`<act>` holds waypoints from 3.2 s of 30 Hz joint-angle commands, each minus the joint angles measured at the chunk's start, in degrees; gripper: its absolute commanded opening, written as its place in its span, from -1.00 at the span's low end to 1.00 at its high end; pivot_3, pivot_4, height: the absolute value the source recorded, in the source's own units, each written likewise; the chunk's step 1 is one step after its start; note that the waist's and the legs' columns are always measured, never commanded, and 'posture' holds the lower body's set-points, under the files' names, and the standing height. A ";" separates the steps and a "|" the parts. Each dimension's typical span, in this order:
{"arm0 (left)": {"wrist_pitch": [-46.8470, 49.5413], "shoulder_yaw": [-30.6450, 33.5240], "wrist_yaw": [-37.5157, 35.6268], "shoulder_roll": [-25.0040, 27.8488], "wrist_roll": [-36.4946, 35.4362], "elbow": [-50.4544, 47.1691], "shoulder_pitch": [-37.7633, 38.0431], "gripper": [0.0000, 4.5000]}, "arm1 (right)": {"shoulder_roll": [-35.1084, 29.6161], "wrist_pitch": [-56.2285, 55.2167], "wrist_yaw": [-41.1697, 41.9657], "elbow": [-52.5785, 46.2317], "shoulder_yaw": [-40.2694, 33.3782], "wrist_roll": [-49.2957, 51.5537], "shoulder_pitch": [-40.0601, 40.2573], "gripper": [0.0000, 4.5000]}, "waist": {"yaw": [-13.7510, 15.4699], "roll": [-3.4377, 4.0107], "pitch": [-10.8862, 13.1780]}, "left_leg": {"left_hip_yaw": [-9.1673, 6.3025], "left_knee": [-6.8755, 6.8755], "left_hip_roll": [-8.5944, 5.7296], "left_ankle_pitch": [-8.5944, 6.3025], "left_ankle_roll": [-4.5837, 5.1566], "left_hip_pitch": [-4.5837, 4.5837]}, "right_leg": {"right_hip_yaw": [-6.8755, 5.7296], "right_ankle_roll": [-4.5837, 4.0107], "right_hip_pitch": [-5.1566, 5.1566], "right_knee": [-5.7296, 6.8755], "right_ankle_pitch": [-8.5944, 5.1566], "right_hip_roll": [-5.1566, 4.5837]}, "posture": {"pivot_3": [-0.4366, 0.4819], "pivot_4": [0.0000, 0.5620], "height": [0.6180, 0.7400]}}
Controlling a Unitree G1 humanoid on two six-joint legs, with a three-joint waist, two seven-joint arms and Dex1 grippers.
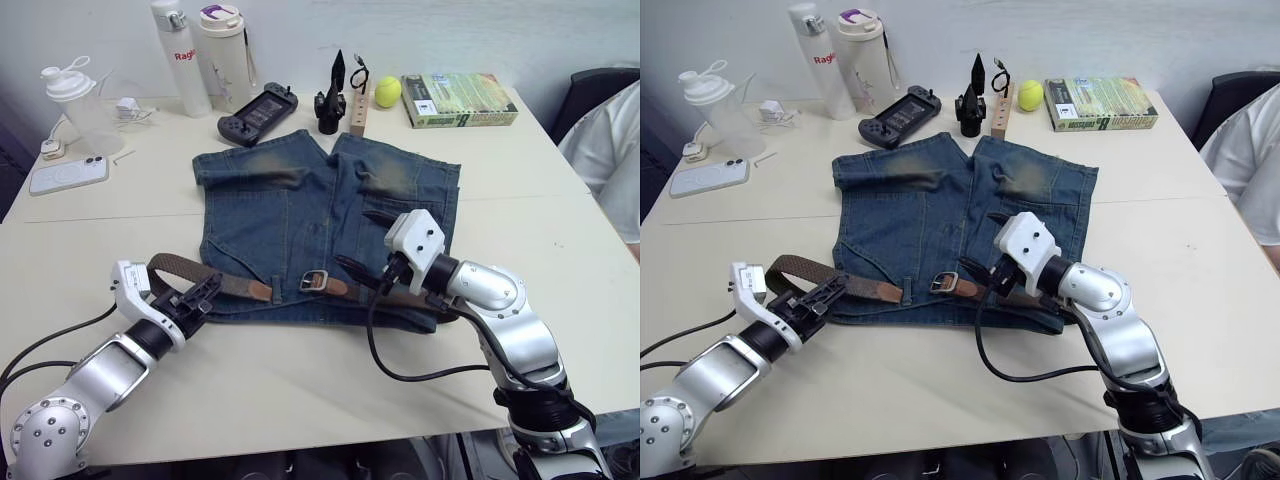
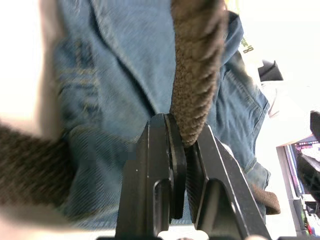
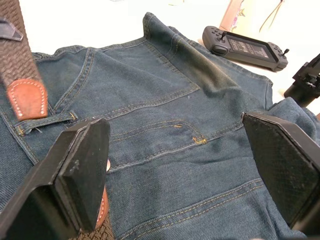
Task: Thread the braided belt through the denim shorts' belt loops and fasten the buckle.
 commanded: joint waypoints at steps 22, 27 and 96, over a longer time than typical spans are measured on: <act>-1.49 -5.33 3.79 -1.89 -0.91 -1.51 -1.83 -1.00 | -0.06 -0.46 -1.79 -3.47 -0.04 0.78 -0.69 0.99 | 0.07 0.00 0.00 | 0.00 0.00 -0.02 0.02 0.00 0.00 | -0.01 0.00 0.01 0.05 0.00 0.08 | -0.05 -0.47 0.67; -2.94 -5.02 4.32 -5.31 -2.35 2.27 -1.80 -1.00 | -0.67 -0.65 -1.60 -4.01 0.27 0.20 -0.31 0.99 | 0.19 0.00 0.00 | 0.00 0.00 -0.04 0.04 0.01 0.01 | -0.02 0.00 0.03 0.05 0.00 0.09 | -0.05 -0.47 0.67; 10.61 -17.68 -22.77 -1.70 36.31 5.61 -9.51 -1.00 | -7.50 -41.57 -8.89 12.06 15.85 -32.63 5.15 0.99 | 1.36 0.02 0.00 | 0.01 0.01 -0.11 0.28 -0.08 0.26 | -0.08 0.01 0.21 0.11 0.00 0.15 | -0.05 -0.47 0.67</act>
